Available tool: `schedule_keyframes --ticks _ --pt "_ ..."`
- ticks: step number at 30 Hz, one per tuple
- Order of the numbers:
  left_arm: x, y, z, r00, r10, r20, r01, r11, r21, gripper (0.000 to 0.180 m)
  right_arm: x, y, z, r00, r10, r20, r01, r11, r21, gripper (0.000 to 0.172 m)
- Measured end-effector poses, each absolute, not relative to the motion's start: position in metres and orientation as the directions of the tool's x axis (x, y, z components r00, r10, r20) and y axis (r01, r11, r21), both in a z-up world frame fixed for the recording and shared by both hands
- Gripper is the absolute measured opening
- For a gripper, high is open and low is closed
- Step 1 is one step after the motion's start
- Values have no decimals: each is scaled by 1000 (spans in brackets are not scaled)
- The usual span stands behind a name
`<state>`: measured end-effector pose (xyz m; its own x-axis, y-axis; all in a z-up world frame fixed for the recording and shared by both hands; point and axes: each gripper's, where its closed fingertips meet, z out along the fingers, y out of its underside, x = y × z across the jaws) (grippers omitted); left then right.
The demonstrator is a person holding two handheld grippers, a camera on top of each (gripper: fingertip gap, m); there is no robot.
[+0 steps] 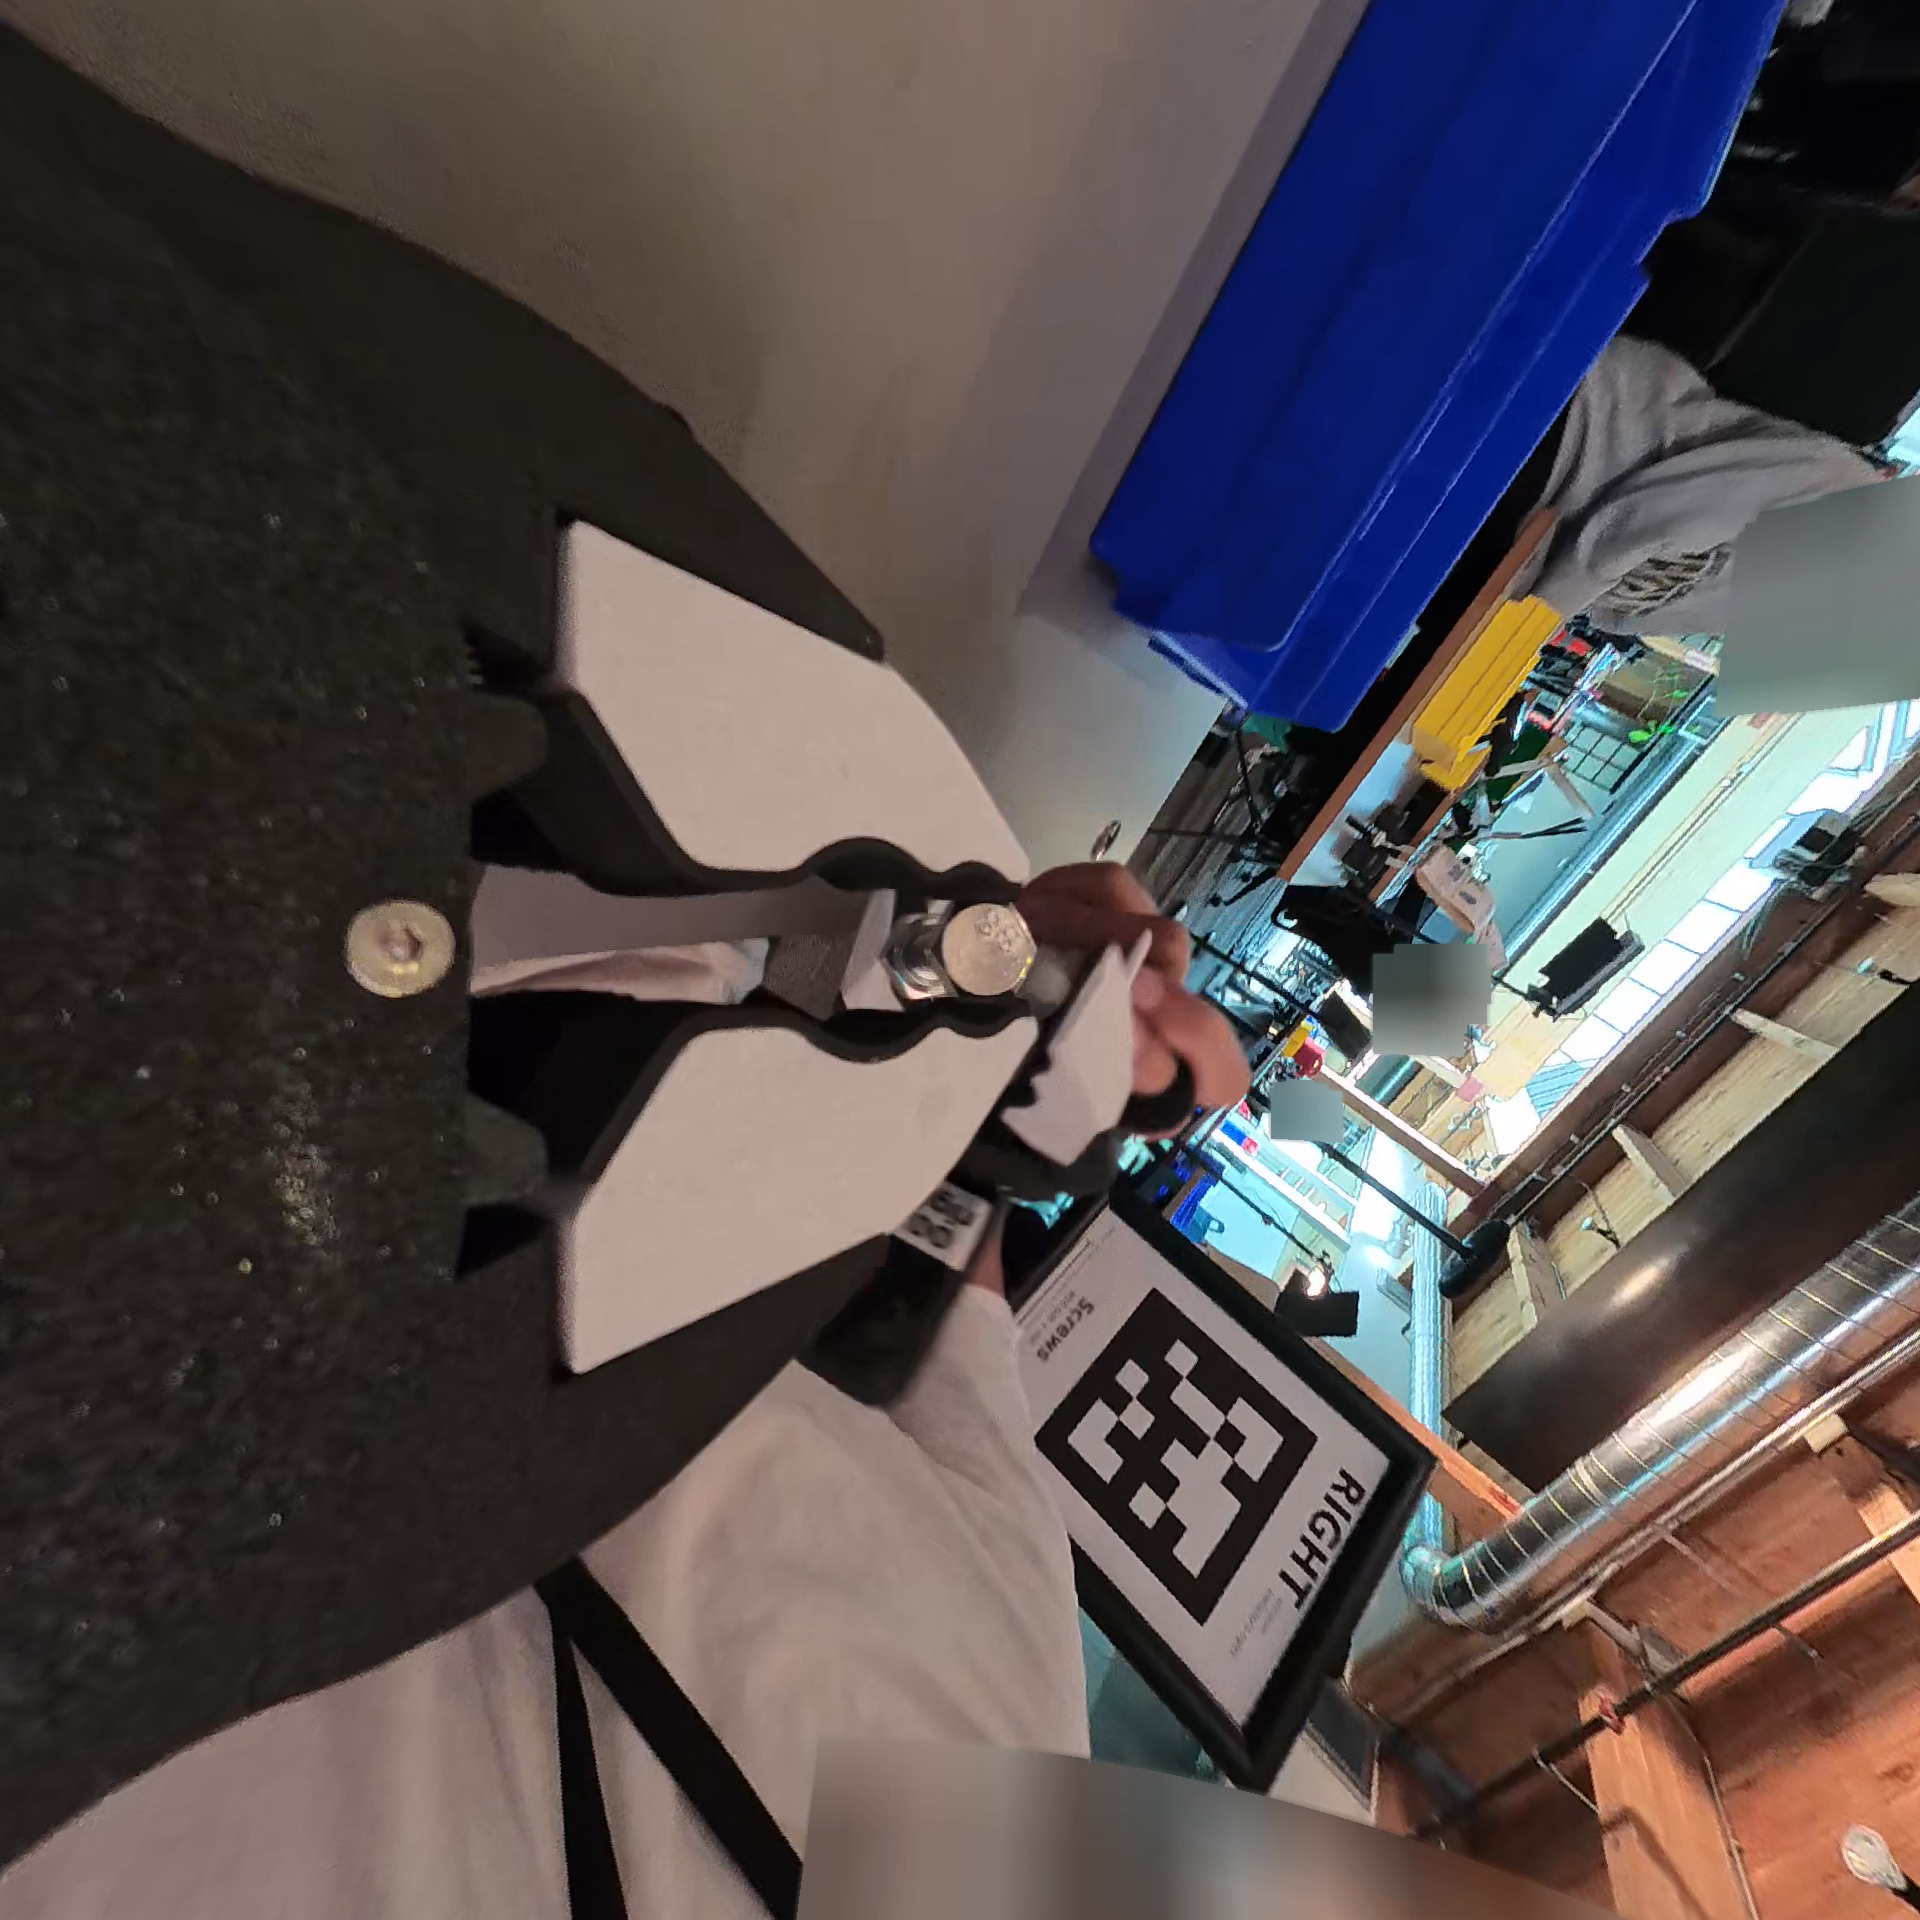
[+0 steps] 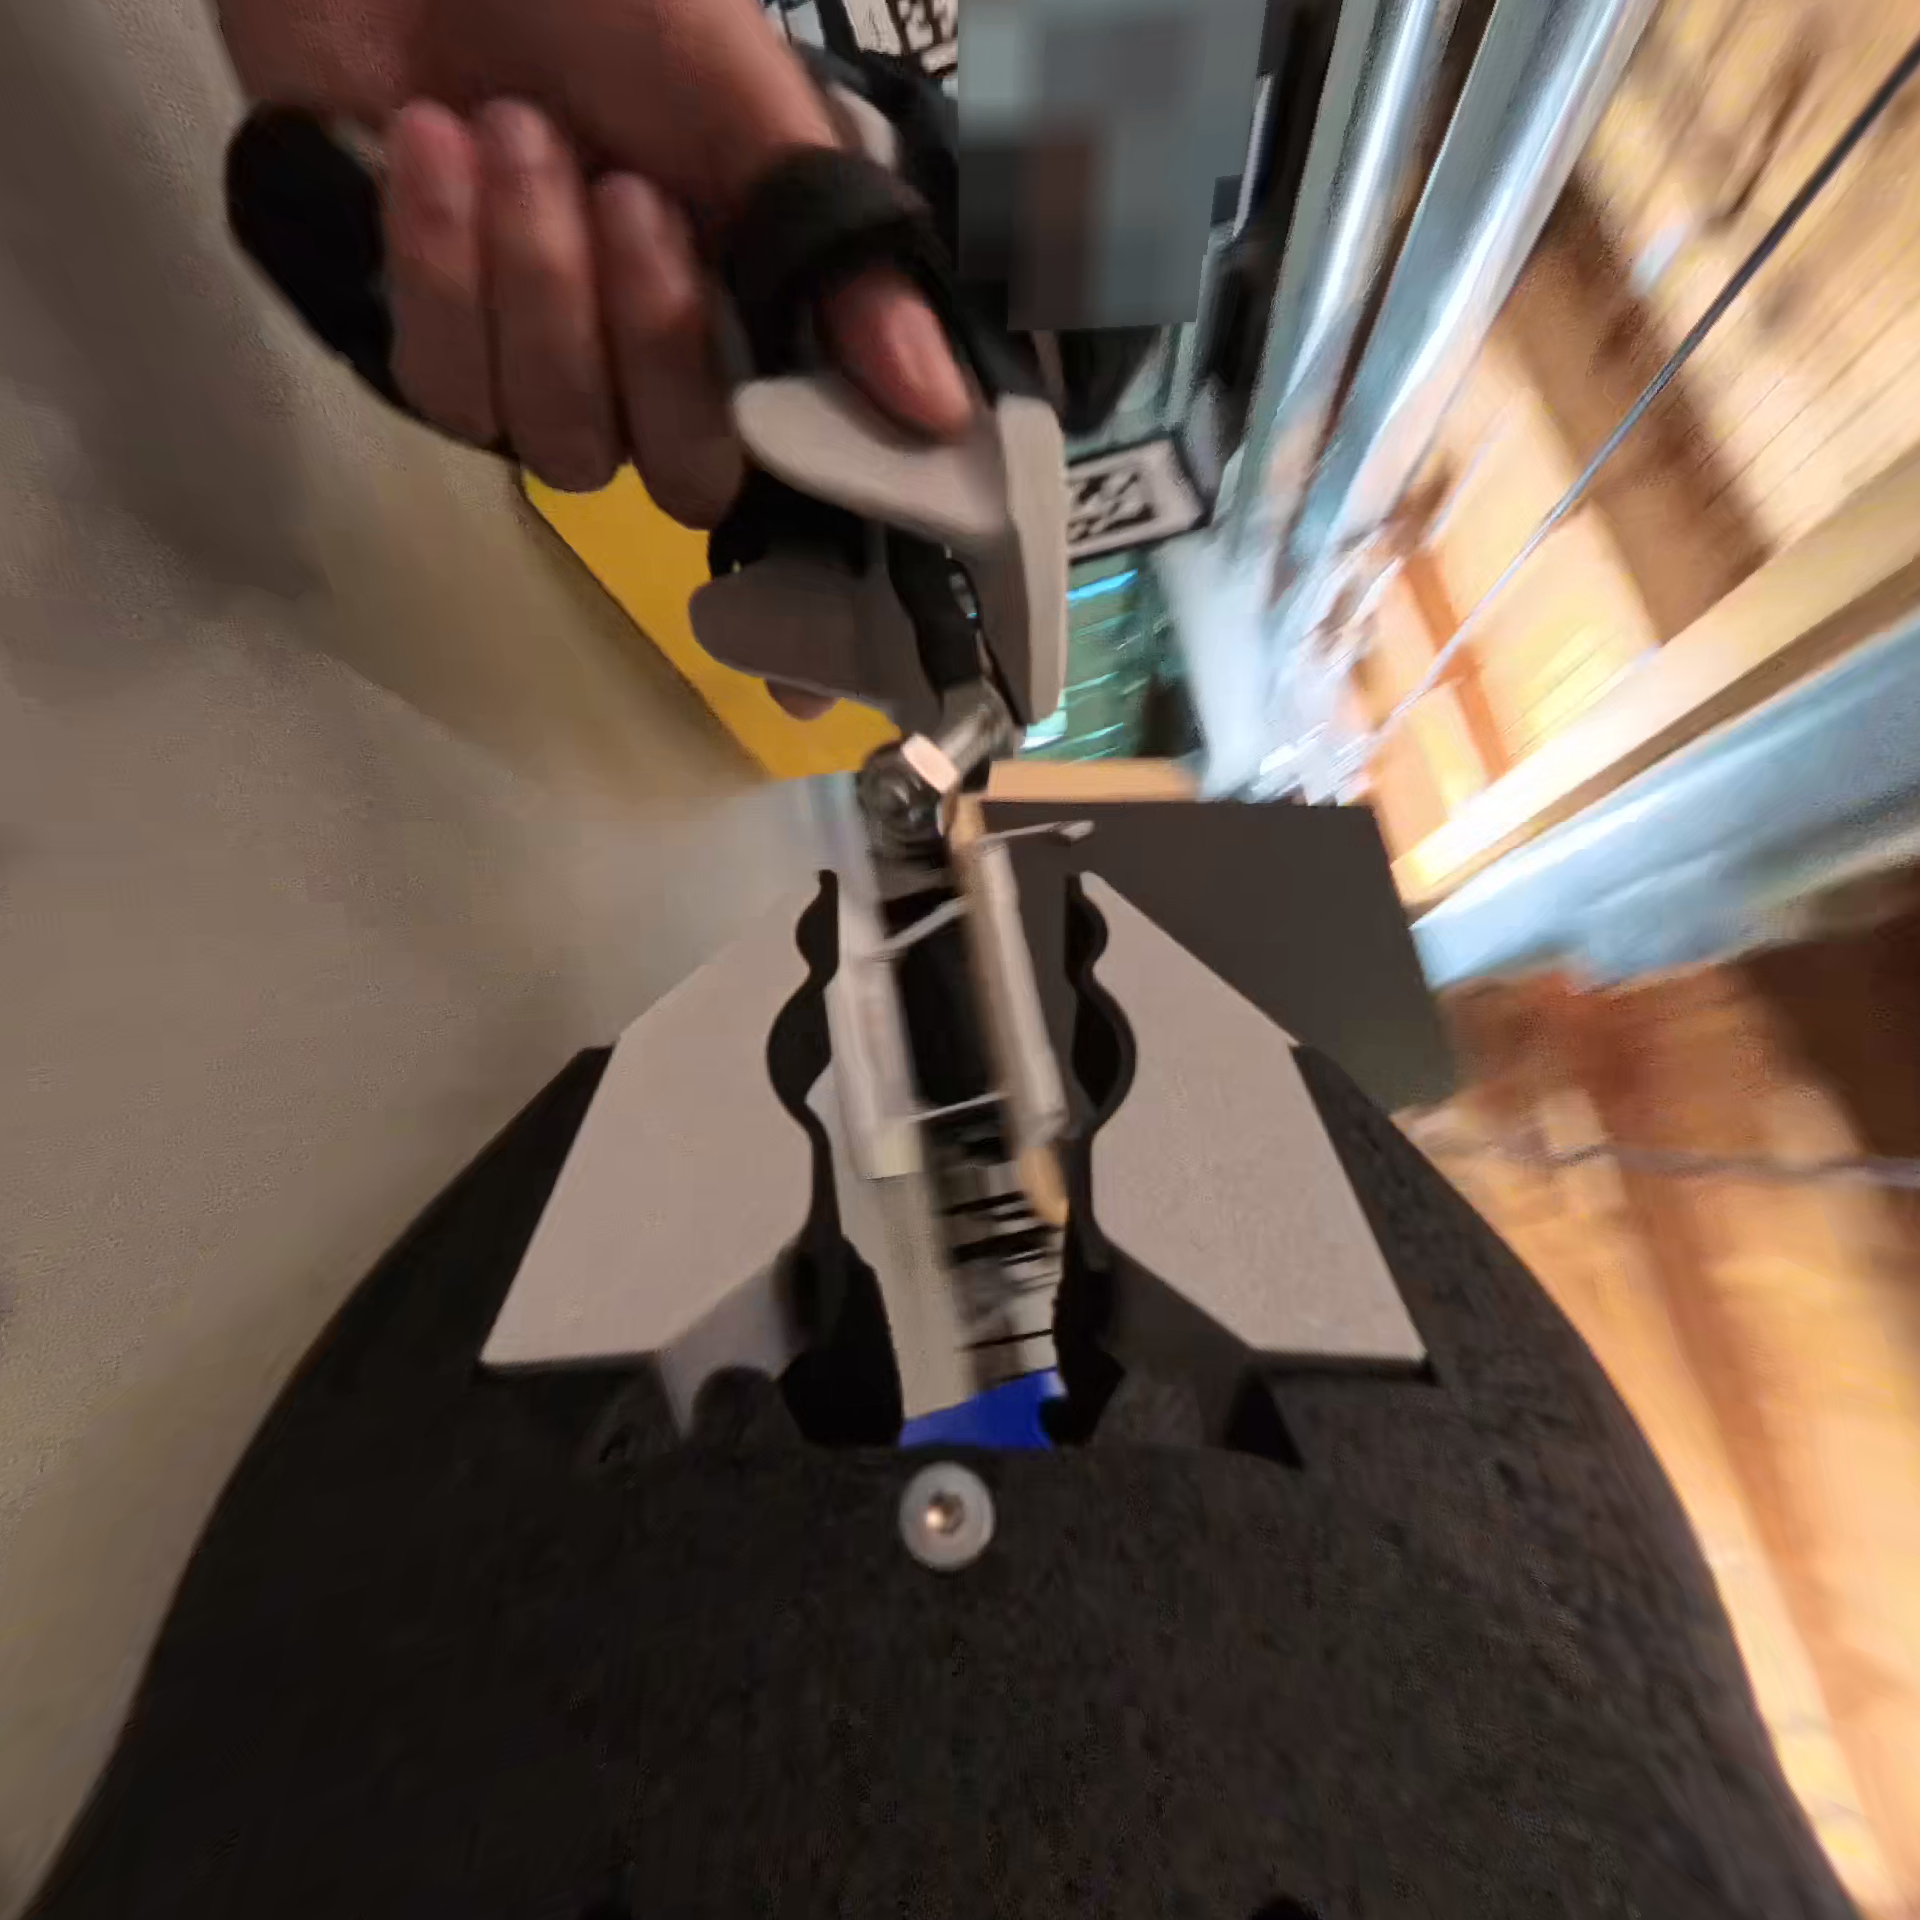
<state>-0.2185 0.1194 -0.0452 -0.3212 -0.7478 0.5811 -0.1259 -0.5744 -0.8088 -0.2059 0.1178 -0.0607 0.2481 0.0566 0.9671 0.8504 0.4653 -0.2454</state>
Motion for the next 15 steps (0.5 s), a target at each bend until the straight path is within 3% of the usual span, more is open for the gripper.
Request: schedule_keyframes --ticks 1,2,4,7,9,15 --pt "-217 116 -45 -333 -734 592 -133 -585 -800 17 -211 114 -61 173 -13 985 861 487 -145 41" --pt "-217 113 -45 -345 -721 601 -142 -593 -793 17 -213 113 -63 149 -33 988 862 495 -114 41" --pt "-215 108 -45 -361 -707 609 -153 -599 -786 17 -213 116 -67 138 -23 990 868 484 -110 37" --pt "-215 103 -44 -374 -706 601 -166 -587 -792 17 -214 112 -61 148 -47 988 854 509 -104 10" --pt "-215 103 -42 -371 -710 598 -156 -588 -794 17 -213 112 -60 172 -33 985 850 509 -132 0" --pt "-213 108 -54 -326 -734 596 -180 -571 -801 17 -213 114 -72 289 170 942 810 481 -335 0"
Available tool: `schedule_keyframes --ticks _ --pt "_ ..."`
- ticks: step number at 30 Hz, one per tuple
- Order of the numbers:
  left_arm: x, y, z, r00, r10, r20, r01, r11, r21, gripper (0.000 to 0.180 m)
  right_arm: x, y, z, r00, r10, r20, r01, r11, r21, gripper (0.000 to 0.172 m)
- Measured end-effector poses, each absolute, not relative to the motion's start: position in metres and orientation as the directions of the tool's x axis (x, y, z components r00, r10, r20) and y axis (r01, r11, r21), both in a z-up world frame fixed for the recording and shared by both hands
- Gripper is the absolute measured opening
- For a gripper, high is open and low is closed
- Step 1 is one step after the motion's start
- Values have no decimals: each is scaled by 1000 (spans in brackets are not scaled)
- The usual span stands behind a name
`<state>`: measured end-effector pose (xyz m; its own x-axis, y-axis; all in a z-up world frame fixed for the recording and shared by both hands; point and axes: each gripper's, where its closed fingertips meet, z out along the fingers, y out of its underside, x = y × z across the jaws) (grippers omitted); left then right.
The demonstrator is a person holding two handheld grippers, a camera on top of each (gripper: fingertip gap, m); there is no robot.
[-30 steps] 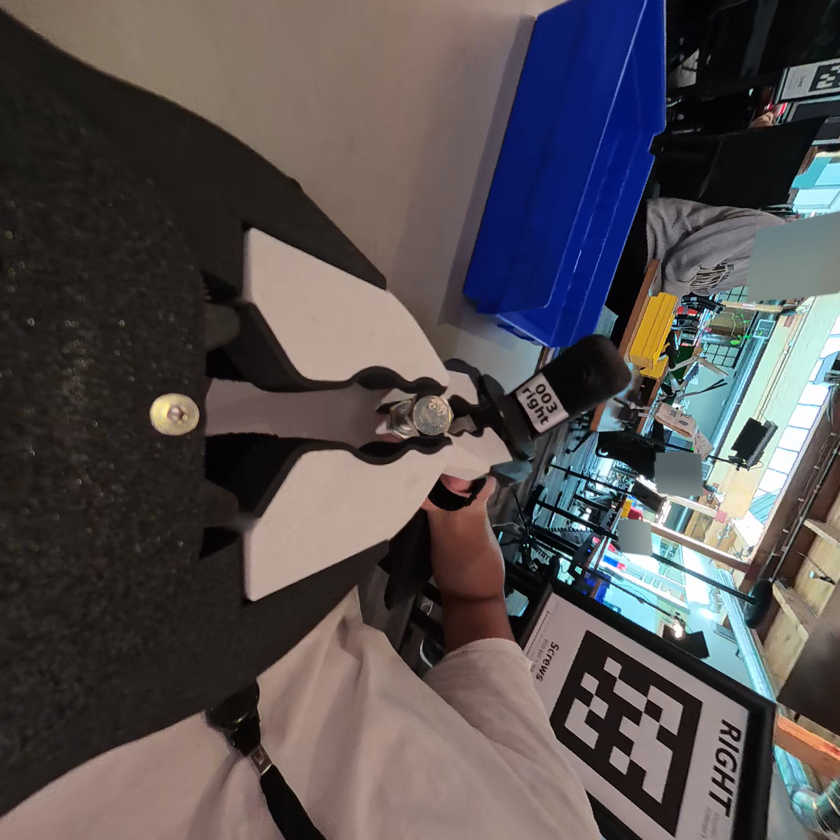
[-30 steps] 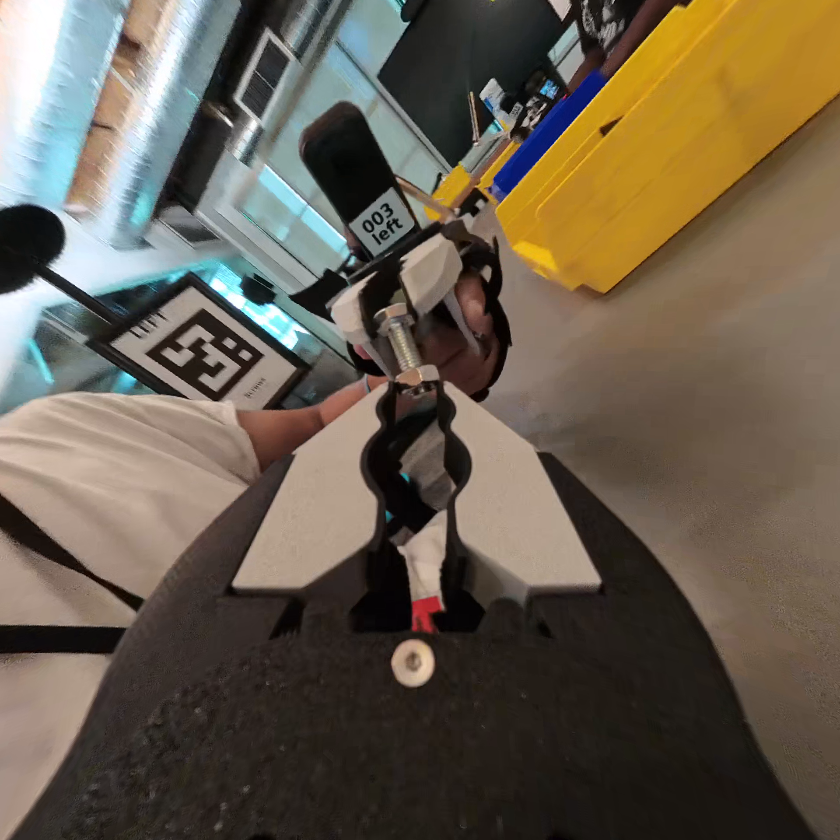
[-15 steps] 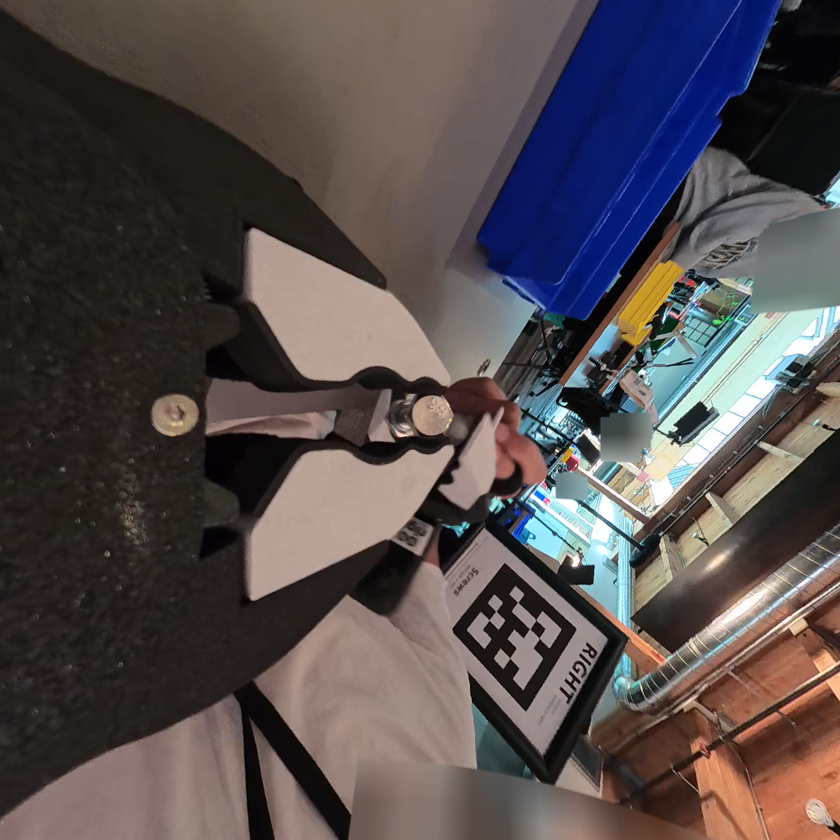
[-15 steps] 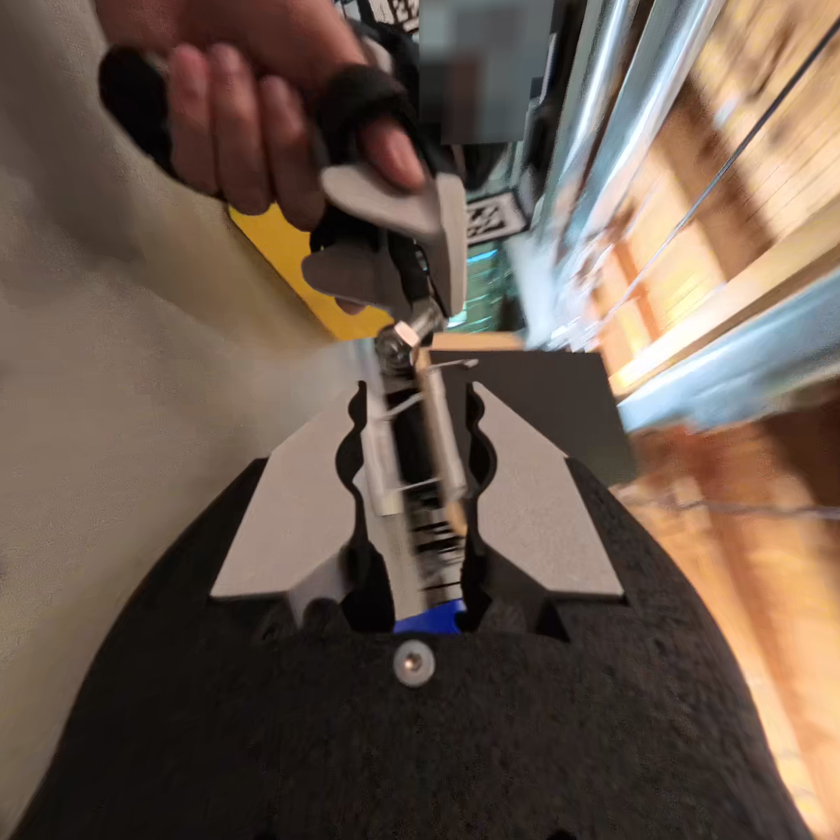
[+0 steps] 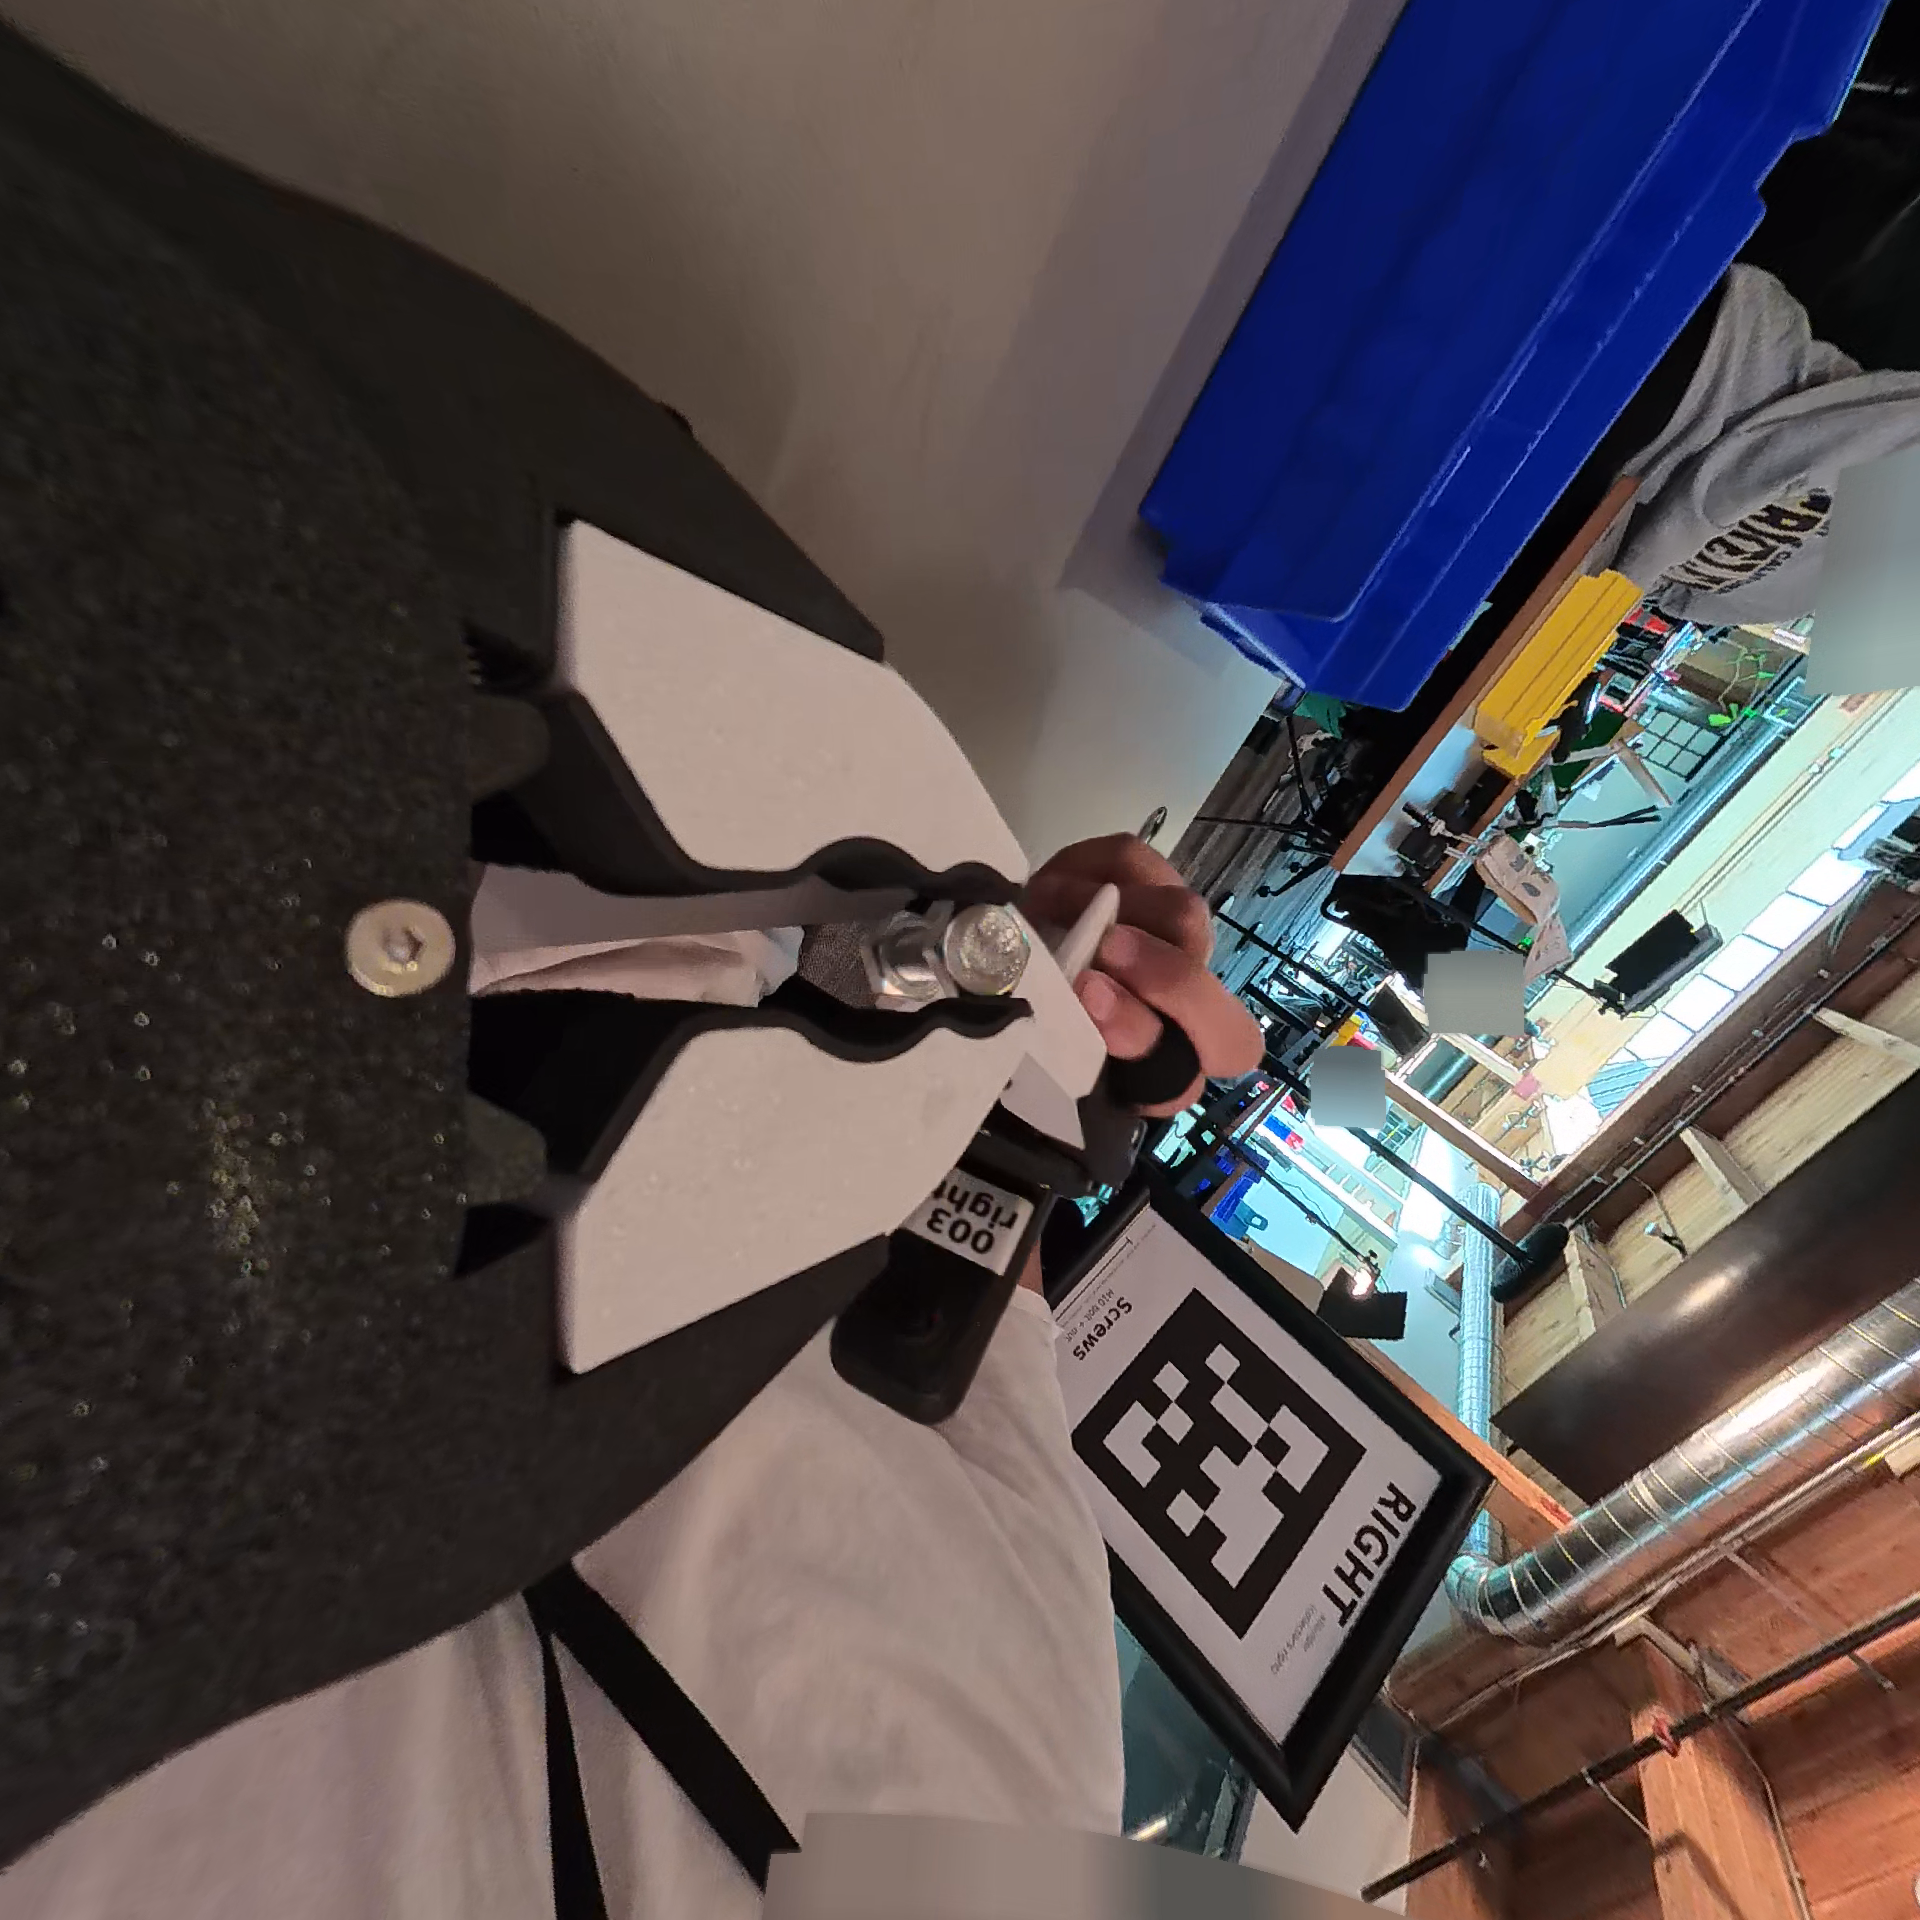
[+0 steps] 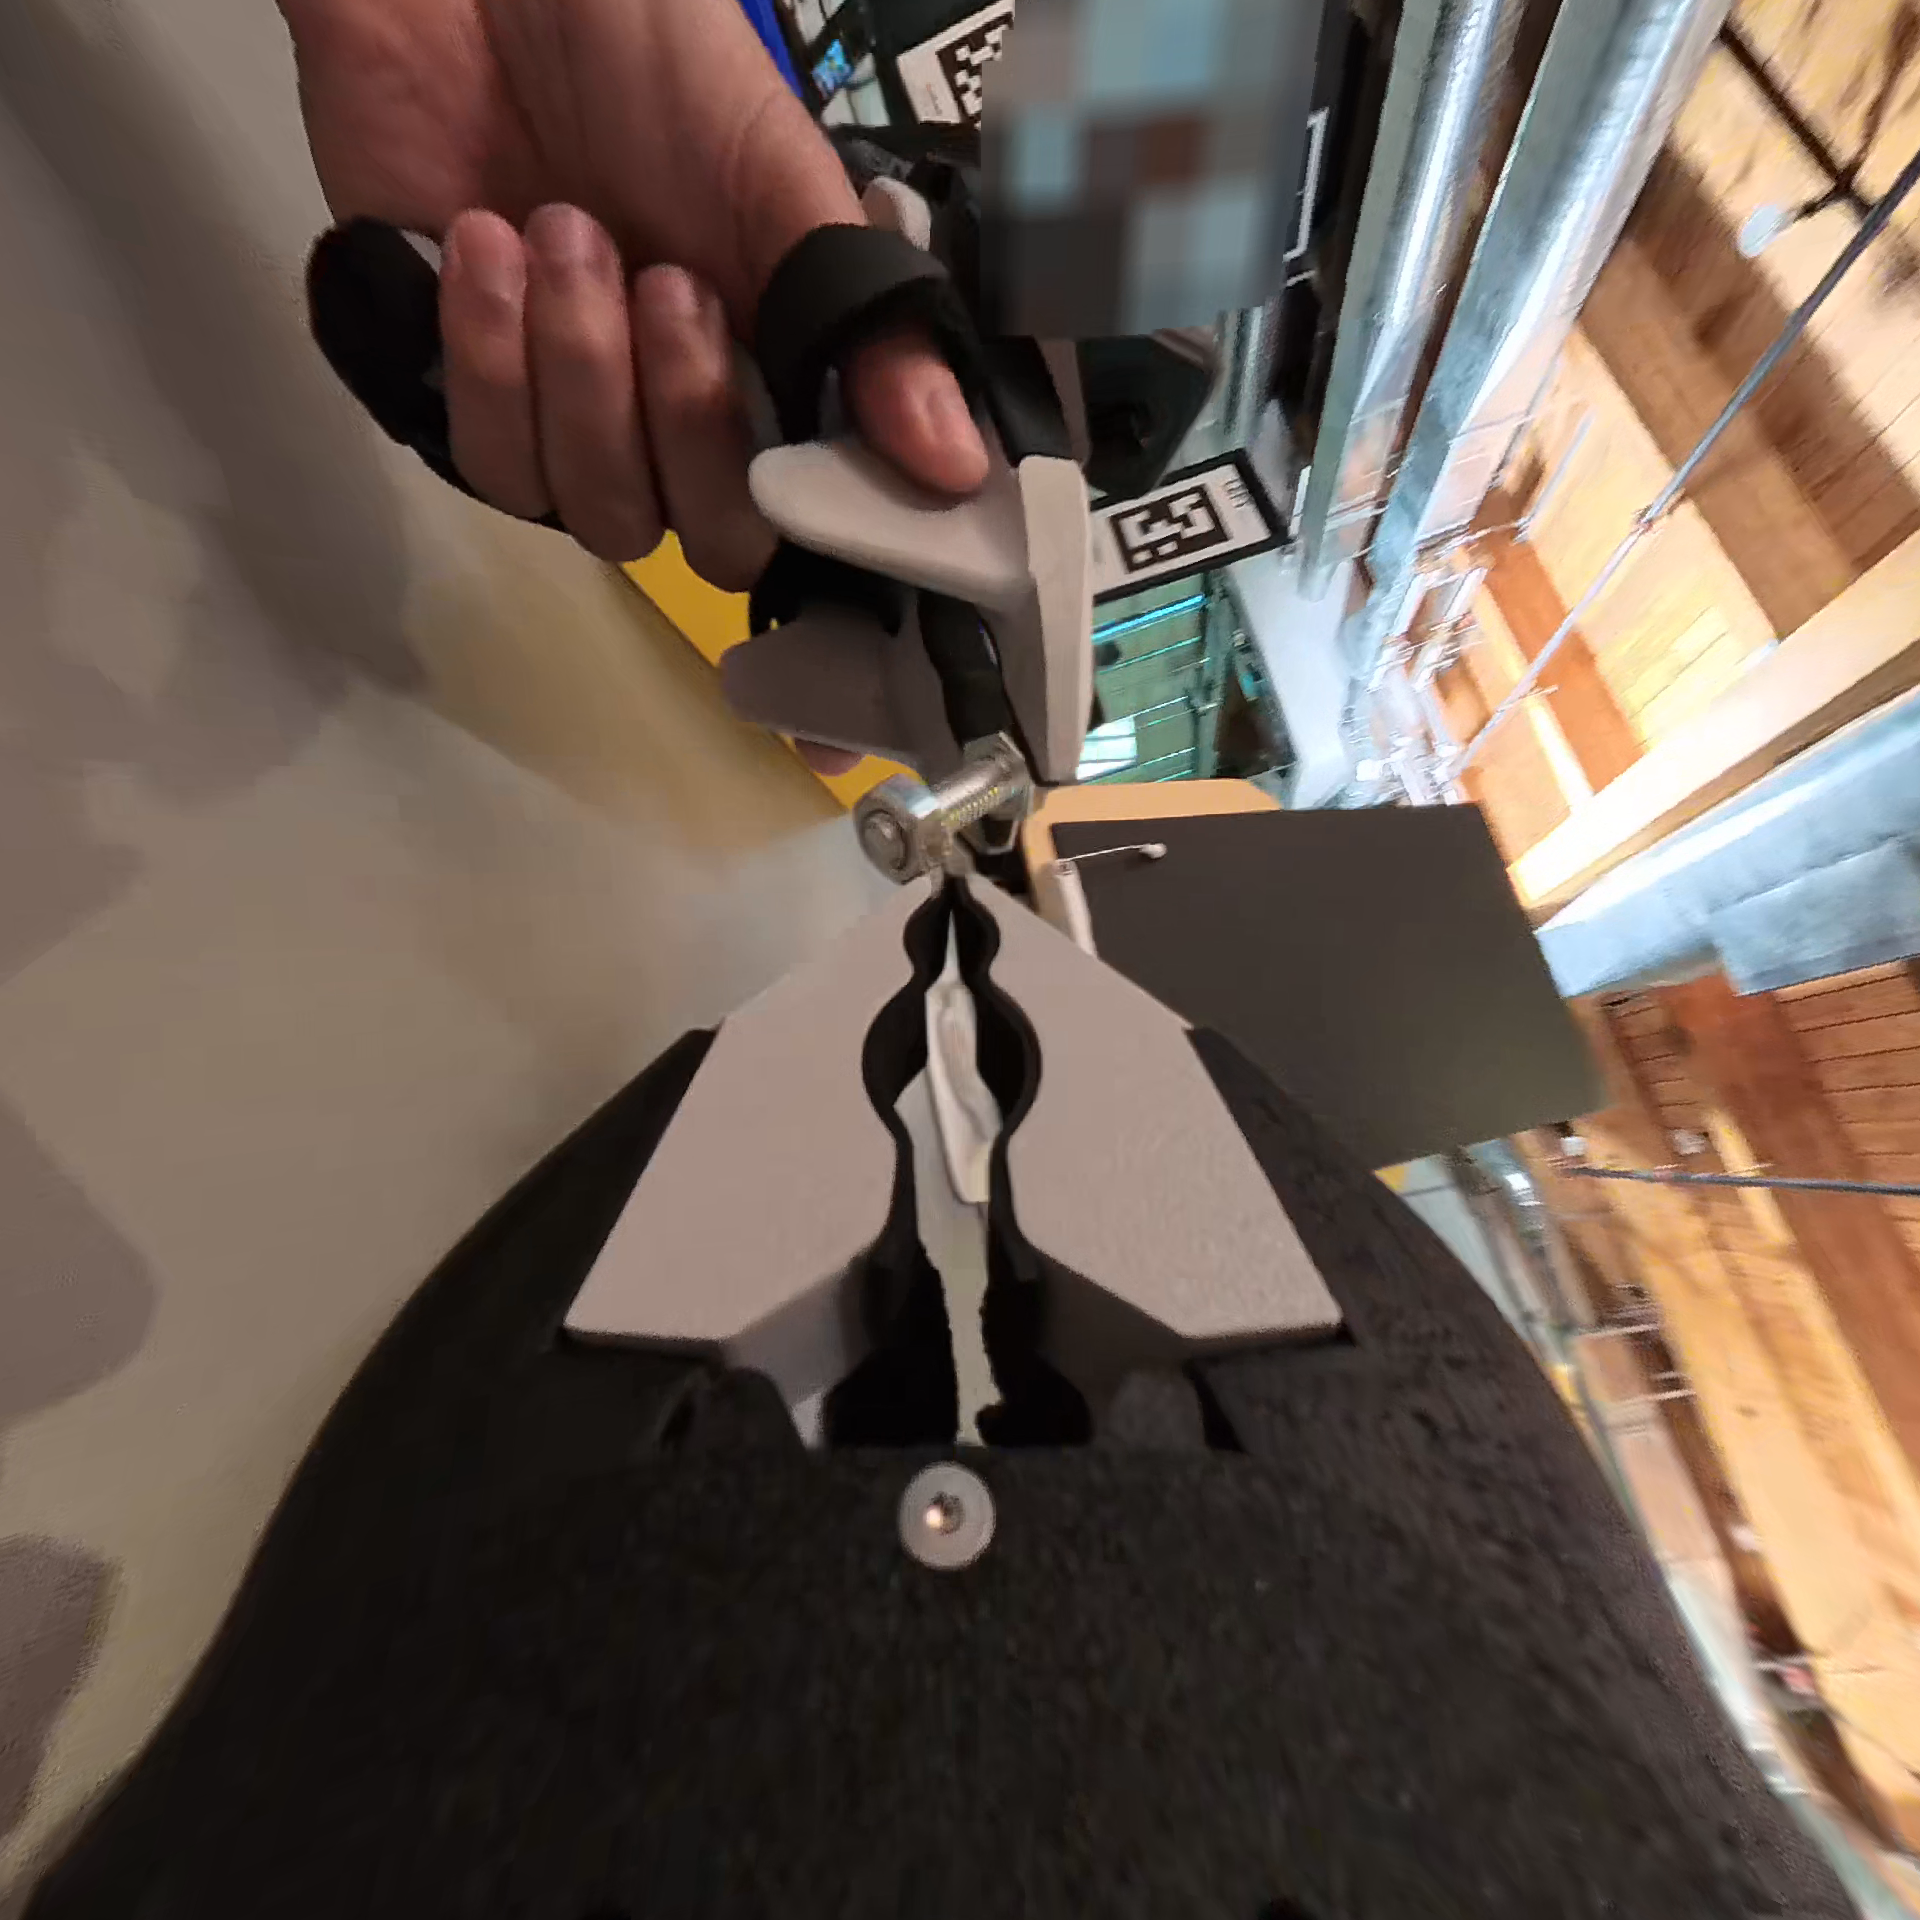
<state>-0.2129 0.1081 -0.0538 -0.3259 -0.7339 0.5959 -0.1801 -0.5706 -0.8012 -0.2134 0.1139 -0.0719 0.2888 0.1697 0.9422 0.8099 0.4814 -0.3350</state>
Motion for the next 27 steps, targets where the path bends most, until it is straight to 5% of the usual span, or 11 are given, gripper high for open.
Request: schedule_keyframes --ticks 3,7,9,11,17,22,27 --pt "-213 108 -54 -322 -741 589 -178 -564 -807 17 -215 117 -81 364 288 886 771 441 -460 0" --pt "-214 111 -50 -312 -778 545 -152 -526 -837 17 -209 127 -85 601 550 580 555 235 -798 2" --pt "-216 114 -47 -309 -775 551 -138 -537 -832 17 -203 131 -87 641 604 474 480 168 -861 16" --pt "-218 117 -45 -305 -765 567 -126 -557 -821 17 -197 134 -93 591 539 600 583 228 -780 30" --pt "-217 122 -48 -292 -738 608 -144 -595 -791 17 -219 115 -73 249 97 964 815 517 -262 40" --pt "-217 127 -45 -326 -620 714 -114 -724 -680 17 -226 111 -62 144 -122 982 854 517 -61 36" --pt "-215 128 -40 -386 -483 786 -93 -827 -554 17 -225 119 -53 125 -190 974 883 468 -22 23"
